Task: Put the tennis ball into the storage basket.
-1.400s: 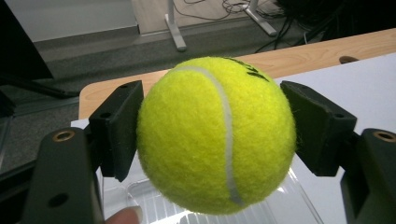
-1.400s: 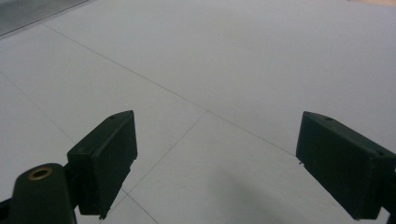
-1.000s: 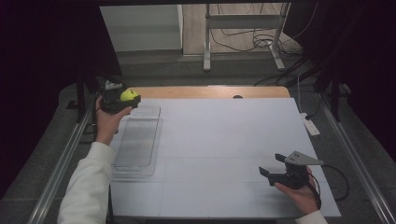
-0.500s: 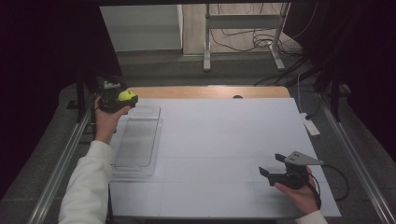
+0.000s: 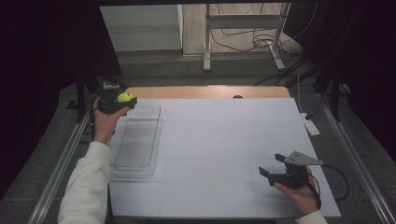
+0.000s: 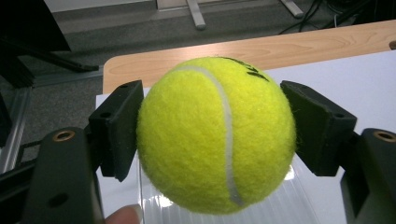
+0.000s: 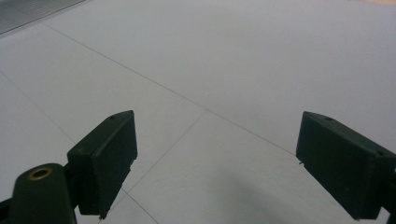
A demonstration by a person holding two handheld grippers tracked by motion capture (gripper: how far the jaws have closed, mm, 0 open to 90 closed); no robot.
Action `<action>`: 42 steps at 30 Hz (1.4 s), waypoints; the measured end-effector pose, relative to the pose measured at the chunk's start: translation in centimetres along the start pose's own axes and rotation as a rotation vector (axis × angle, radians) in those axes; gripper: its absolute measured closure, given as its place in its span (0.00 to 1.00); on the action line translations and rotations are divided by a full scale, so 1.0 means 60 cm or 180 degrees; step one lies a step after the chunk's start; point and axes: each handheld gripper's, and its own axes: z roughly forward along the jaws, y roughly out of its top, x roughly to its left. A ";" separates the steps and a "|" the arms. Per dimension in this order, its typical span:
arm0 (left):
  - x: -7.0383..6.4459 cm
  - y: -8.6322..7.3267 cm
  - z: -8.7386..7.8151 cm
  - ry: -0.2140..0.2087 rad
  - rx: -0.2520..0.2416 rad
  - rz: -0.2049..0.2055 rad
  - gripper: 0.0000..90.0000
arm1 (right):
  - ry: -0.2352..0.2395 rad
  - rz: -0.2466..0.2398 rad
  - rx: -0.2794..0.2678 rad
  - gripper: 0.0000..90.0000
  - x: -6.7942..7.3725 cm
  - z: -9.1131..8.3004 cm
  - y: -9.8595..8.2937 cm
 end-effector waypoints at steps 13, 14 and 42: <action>0.002 -0.012 0.008 -0.0042 0.0098 -0.0003 0.29 | -0.0005 -0.0004 0.0004 0.14 0.000 0.001 0.000; 0.002 -0.013 0.009 -0.0048 0.0115 0.0003 0.29 | -0.0002 -0.0003 0.0006 0.14 0.000 0.001 0.000; -0.006 -0.026 0.033 -0.0111 0.0462 0.0139 0.29 | -0.0006 0.0005 0.0007 0.14 0.000 0.001 0.000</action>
